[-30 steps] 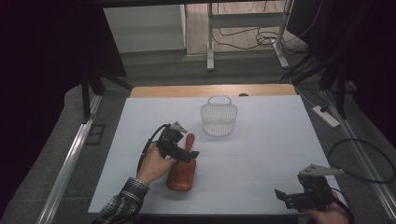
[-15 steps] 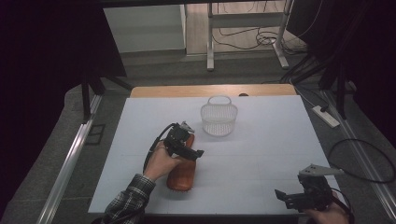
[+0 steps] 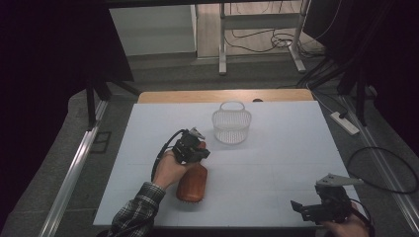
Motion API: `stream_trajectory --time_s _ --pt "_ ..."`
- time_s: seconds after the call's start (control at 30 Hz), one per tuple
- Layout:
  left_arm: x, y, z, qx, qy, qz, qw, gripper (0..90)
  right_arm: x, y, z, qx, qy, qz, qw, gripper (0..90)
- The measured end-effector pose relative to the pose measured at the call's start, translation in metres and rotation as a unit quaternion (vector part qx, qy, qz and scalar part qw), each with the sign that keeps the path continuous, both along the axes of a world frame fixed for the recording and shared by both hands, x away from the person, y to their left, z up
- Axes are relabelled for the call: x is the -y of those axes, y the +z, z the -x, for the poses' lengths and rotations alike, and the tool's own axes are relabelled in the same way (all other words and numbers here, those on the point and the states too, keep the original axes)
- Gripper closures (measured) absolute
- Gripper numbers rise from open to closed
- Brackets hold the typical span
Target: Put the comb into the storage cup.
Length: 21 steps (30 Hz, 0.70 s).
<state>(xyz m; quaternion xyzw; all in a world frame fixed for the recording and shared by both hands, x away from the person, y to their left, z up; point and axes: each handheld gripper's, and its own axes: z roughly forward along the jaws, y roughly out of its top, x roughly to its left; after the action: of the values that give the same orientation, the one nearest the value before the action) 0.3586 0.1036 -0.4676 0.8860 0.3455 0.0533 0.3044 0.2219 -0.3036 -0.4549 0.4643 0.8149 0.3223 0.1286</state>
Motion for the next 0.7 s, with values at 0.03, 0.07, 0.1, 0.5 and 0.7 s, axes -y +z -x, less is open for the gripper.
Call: stream_trajectory --time_s 0.03,0.07,0.1,0.5,0.7 --pt "-0.001 0.0 -0.001 -0.001 -0.002 0.002 1.0 88.9 0.0 0.0 0.0 0.0 0.0 0.0 1.0 0.0" --pt "-0.001 -0.001 -0.002 -0.008 -0.002 0.009 0.9999 89.1 0.0 0.0 0.0 0.0 0.0 0.0 1.0 0.0" --pt "-0.002 -0.003 -0.002 -0.013 -0.006 0.013 0.9998 89.1 0.0 0.0 0.0 0.0 0.0 0.0 1.0 0.0" --pt "0.001 -0.028 -0.006 -0.029 -0.009 -0.017 0.9994 89.1 0.0 0.0 0.001 0.001 0.0 0.002 1.0 0.0" --pt "-0.002 -0.035 -0.01 -0.048 -0.004 -0.018 0.9987 89.2 0.0 0.0 0.001 0.002 0.001 0.003 1.0 0.0"
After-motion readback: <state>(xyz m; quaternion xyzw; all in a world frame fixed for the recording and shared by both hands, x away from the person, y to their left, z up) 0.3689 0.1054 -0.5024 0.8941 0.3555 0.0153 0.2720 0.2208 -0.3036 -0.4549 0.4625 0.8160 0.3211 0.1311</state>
